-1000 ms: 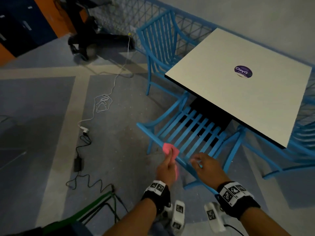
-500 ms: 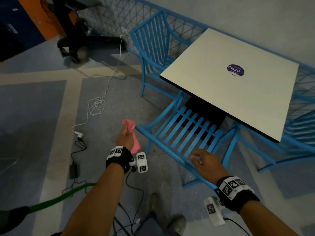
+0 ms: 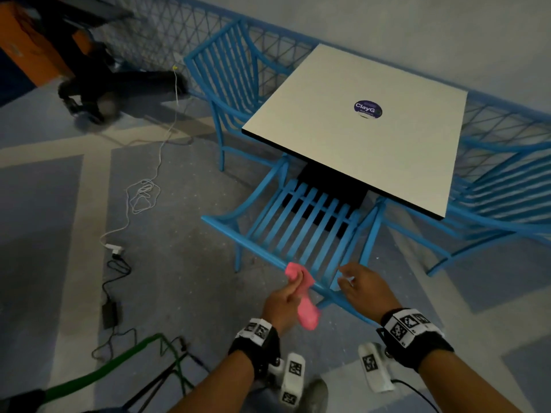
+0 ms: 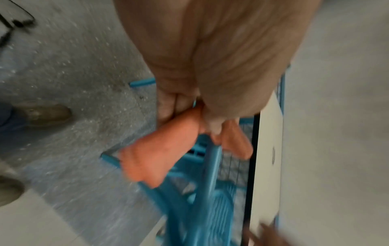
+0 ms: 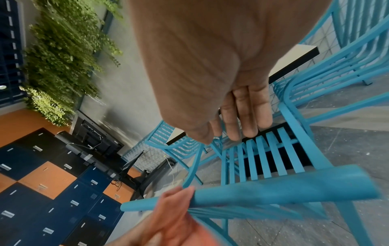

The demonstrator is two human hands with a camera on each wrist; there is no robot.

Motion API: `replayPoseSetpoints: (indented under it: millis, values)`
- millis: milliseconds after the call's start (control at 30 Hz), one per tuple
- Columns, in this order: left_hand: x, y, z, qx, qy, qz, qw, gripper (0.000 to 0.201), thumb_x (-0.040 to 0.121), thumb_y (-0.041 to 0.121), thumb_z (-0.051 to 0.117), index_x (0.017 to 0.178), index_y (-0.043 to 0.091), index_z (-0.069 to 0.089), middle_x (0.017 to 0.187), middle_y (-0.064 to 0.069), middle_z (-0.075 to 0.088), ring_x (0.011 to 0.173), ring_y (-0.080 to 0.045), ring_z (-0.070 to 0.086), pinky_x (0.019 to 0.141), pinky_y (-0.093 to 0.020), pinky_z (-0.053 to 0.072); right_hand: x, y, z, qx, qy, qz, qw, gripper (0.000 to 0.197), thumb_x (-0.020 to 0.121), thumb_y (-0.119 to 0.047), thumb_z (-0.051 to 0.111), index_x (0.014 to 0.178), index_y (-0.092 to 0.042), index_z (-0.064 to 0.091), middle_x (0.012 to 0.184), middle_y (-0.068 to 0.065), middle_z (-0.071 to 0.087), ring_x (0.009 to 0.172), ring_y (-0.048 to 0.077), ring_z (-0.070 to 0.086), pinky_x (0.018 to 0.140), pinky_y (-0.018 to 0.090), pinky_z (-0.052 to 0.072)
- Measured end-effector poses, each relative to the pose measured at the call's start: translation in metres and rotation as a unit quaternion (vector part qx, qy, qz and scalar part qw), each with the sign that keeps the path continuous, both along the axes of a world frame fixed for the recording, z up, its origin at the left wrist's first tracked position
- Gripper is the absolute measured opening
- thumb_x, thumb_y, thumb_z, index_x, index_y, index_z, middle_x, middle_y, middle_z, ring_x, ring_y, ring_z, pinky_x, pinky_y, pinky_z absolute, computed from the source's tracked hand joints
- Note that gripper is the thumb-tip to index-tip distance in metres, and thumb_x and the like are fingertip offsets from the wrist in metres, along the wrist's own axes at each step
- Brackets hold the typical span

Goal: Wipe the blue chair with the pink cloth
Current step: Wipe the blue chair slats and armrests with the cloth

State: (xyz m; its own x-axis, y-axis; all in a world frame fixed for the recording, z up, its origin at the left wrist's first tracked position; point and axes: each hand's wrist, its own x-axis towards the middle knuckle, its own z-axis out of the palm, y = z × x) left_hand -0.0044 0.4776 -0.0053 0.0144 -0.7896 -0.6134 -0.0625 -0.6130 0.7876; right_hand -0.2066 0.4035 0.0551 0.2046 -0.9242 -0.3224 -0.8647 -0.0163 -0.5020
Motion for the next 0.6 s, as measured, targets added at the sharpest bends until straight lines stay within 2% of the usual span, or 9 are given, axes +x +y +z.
replayPoseSetpoints:
  millis: [33, 67, 133, 200, 300, 367, 433, 533, 600]
  values:
    - [0.009, 0.001, 0.000, 0.012, 0.018, -0.020, 1.000, 0.036, 0.078, 0.078, 0.065, 0.110, 0.062, 0.071, 0.132, -0.006, 0.071, 0.126, -0.025, 0.064, 0.107, -0.035, 0.048, -0.008, 0.002, -0.002, -0.001, -0.003, -0.002, 1.000, 0.028, 0.092, -0.028, 0.057, 0.117, -0.015, 0.061, 0.114, 0.002, 0.066, 0.089, 0.012, 0.056, 0.078, 0.025, 0.040]
    - [0.019, 0.003, 0.004, 0.017, 0.036, -0.028, 0.999, 0.040, 0.078, 0.072, 0.074, 0.111, 0.049, 0.077, 0.132, -0.009, 0.070, 0.126, -0.028, 0.064, 0.109, -0.044, 0.049, -0.021, 0.007, -0.002, -0.003, -0.011, -0.009, 1.000, 0.027, 0.092, -0.027, 0.057, 0.117, -0.016, 0.061, 0.114, 0.002, 0.066, 0.089, 0.013, 0.057, 0.079, 0.027, 0.043]
    - [0.047, -0.001, 0.022, -0.011, 0.041, -0.018, 0.999, 0.024, 0.095, 0.032, 0.073, 0.119, 0.030, 0.079, 0.135, -0.001, 0.069, 0.124, -0.023, 0.065, 0.108, -0.047, 0.050, -0.047, 0.018, 0.000, -0.002, -0.017, -0.018, 1.000, 0.027, 0.093, -0.027, 0.056, 0.117, -0.015, 0.061, 0.114, 0.003, 0.066, 0.094, 0.018, 0.061, 0.082, 0.030, 0.047]
    - [0.098, -0.008, 0.017, -0.054, -0.009, 0.048, 0.997, 0.041, 0.099, 0.001, 0.058, 0.119, 0.030, 0.078, 0.139, 0.007, 0.066, 0.120, -0.016, 0.066, 0.106, -0.043, 0.050, -0.058, 0.022, -0.002, 0.005, -0.012, -0.018, 1.000, 0.028, 0.093, -0.028, 0.056, 0.117, -0.015, 0.060, 0.115, 0.004, 0.066, 0.098, 0.021, 0.062, 0.080, 0.027, 0.043]
    - [0.127, -0.018, 0.018, -0.070, -0.113, 0.195, 0.972, 0.048, 0.095, 0.004, 0.060, 0.121, 0.042, 0.075, 0.126, 0.006, 0.074, 0.097, -0.014, 0.069, 0.099, -0.042, 0.057, -0.080, 0.032, -0.002, -0.005, -0.015, -0.030, 0.999, 0.031, 0.094, -0.036, 0.055, 0.116, -0.015, 0.060, 0.114, 0.005, 0.068, 0.099, 0.022, 0.064, 0.078, 0.025, 0.041]
    - [0.106, -0.025, 0.024, -0.075, -0.080, 0.234, 0.966, 0.047, 0.094, 0.004, 0.062, 0.126, 0.036, 0.074, 0.124, 0.010, 0.074, 0.101, -0.011, 0.070, 0.095, -0.034, 0.058, -0.090, 0.039, -0.002, -0.007, -0.025, -0.045, 0.999, 0.037, 0.094, -0.041, 0.053, 0.118, -0.014, 0.059, 0.115, 0.005, 0.068, 0.102, 0.023, 0.064, 0.080, 0.025, 0.042]
    - [0.067, -0.030, 0.028, -0.057, -0.043, 0.203, 0.977, 0.049, 0.090, 0.004, 0.064, 0.122, 0.040, 0.075, 0.123, 0.018, 0.072, 0.109, -0.008, 0.068, 0.088, -0.021, 0.058, -0.098, 0.046, 0.000, -0.008, -0.035, -0.055, 0.998, 0.040, 0.095, -0.043, 0.053, 0.122, -0.013, 0.057, 0.116, 0.005, 0.068, 0.103, 0.023, 0.065, 0.082, 0.026, 0.043]
    - [-0.007, -0.019, 0.022, -0.015, -0.015, 0.127, 0.992, 0.044, 0.086, 0.009, 0.062, 0.106, 0.045, 0.079, 0.104, 0.021, 0.077, 0.113, -0.006, 0.065, 0.103, -0.031, 0.049, -0.112, 0.058, -0.001, -0.017, -0.042, -0.065, 0.997, 0.040, 0.094, -0.044, 0.053, 0.121, -0.014, 0.056, 0.115, 0.006, 0.068, 0.102, 0.022, 0.065, 0.082, 0.029, 0.046]
    - [-0.055, -0.003, 0.025, -0.001, 0.003, 0.134, 0.991, 0.034, 0.092, 0.010, 0.063, 0.103, 0.037, 0.079, 0.097, 0.017, 0.076, 0.103, -0.005, 0.065, 0.092, -0.026, 0.048, -0.124, 0.066, -0.003, -0.016, -0.041, -0.074, 0.996, 0.039, 0.094, -0.043, 0.054, 0.120, -0.014, 0.057, 0.113, 0.006, 0.069, 0.100, 0.023, 0.065, 0.080, 0.028, 0.045]
